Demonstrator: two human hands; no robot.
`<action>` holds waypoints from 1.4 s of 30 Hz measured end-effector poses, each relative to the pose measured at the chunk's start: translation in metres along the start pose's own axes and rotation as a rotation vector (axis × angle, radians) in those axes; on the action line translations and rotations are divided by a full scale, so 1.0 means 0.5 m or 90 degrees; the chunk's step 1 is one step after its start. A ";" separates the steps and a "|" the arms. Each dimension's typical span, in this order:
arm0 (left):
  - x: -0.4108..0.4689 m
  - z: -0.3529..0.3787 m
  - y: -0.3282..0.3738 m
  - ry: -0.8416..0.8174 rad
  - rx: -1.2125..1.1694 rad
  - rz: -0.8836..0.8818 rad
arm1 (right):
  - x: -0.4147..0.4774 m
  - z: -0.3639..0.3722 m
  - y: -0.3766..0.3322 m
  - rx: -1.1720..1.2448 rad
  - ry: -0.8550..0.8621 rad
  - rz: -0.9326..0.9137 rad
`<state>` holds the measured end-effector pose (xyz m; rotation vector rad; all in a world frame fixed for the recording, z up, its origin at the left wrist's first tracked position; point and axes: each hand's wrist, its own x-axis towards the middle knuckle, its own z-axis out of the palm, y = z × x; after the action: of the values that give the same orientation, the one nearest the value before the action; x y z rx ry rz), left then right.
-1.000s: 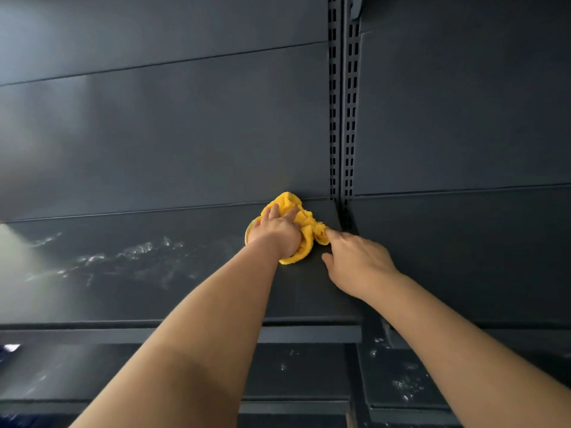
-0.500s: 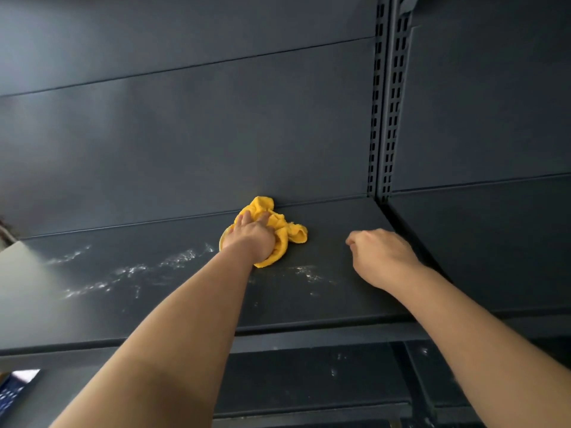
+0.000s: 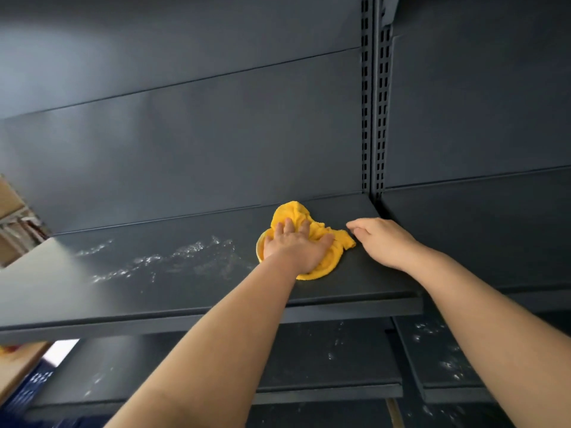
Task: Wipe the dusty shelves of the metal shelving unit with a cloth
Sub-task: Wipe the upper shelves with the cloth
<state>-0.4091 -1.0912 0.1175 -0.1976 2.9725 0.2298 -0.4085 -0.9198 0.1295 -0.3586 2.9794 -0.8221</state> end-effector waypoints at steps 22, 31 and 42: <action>-0.156 0.028 -0.214 0.038 0.128 -0.093 | -0.114 0.060 -0.093 -0.148 -0.026 -0.152; -0.133 -0.008 -0.224 0.029 0.023 -0.119 | -0.080 0.106 -0.163 -0.148 -0.010 -0.198; -0.010 -0.036 -0.284 0.014 0.007 -0.052 | -0.011 0.147 -0.238 -0.202 -0.011 -0.110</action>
<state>-0.3864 -1.2326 0.1156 -0.3210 2.9790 0.2024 -0.3715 -1.0546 0.1266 -0.6357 3.0932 -0.3463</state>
